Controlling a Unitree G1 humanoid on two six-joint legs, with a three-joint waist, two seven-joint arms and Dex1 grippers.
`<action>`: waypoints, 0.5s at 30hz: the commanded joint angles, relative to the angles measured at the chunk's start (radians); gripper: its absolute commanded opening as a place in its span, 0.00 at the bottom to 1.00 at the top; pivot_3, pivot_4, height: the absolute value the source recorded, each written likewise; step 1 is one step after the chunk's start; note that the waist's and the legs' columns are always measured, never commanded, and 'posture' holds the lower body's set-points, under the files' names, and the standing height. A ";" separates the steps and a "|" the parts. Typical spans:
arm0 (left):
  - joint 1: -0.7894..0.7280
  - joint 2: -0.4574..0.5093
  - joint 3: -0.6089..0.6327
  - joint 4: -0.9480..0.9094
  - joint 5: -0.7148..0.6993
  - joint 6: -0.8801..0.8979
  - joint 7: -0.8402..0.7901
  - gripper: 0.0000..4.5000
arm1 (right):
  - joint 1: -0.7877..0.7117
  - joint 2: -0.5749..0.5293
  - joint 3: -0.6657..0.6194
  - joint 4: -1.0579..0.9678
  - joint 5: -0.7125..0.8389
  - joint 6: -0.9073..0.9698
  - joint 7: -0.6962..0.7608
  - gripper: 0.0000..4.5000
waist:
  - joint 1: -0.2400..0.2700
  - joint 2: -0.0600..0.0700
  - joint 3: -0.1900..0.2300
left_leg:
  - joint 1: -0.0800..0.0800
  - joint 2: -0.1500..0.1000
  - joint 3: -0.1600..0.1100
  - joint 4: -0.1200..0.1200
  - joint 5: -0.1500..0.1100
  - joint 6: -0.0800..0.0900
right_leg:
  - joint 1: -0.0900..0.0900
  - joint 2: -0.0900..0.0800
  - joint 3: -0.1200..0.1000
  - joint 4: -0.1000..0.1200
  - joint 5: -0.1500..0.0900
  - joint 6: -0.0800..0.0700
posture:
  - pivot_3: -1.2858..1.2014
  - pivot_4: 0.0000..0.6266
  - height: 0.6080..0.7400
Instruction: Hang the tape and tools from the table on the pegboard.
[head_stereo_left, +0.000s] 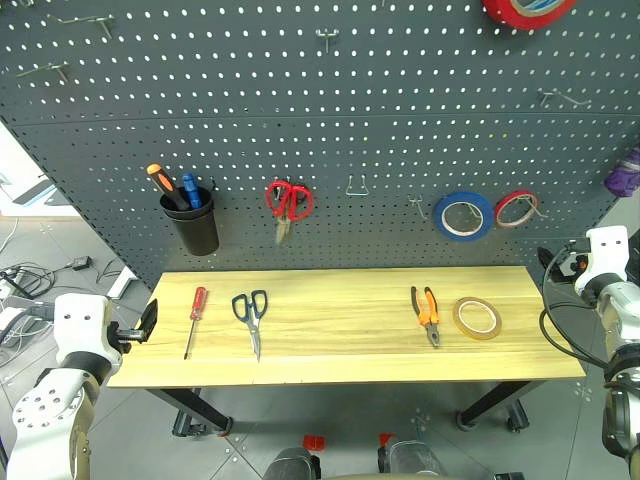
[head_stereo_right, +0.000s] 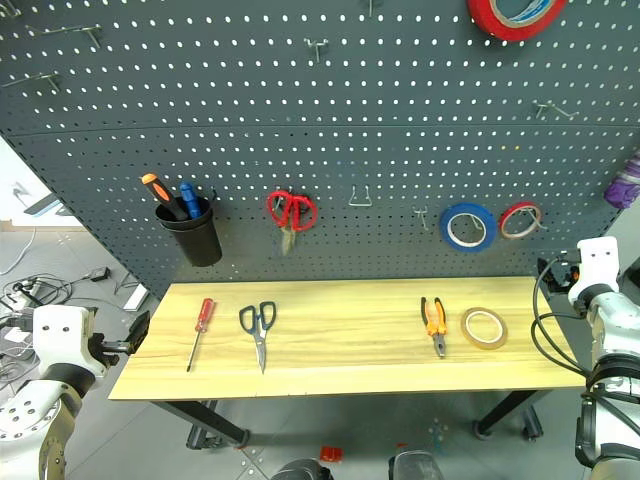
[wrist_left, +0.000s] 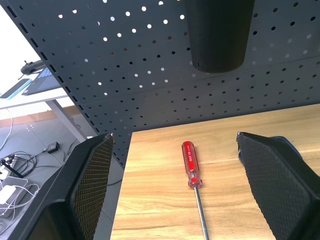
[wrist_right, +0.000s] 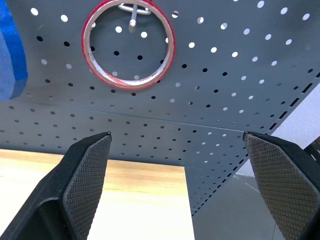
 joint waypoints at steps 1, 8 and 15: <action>-0.002 0.019 0.024 -0.016 0.012 -0.033 0.003 0.92 | -0.037 -0.014 -0.009 -0.005 0.000 -0.027 -0.005 1.00 | 0.000 0.000 0.000 | 0.000 0.000 0.000 0.000 0.000 0.000 | 0.000 0.000 0.000 0.000 0.000 0.000 | 0.46 0.05 1.00; 0.006 0.018 0.024 -0.018 0.011 -0.022 0.006 0.92 | -0.040 -0.006 0.003 -0.004 -0.007 -0.034 0.006 1.00 | 0.001 0.000 0.000 | 0.000 0.000 0.000 0.000 0.000 0.000 | 0.000 0.000 0.000 0.000 0.000 0.000 | 0.46 0.05 1.00; 0.004 -0.008 0.028 -0.058 -0.047 0.022 0.003 0.92 | -0.023 0.002 0.023 -0.033 -0.017 -0.029 0.037 1.00 | 0.001 0.000 0.000 | 0.000 0.000 0.000 0.000 0.000 0.000 | 0.000 0.000 0.000 0.000 0.000 0.000 | 0.46 0.07 1.00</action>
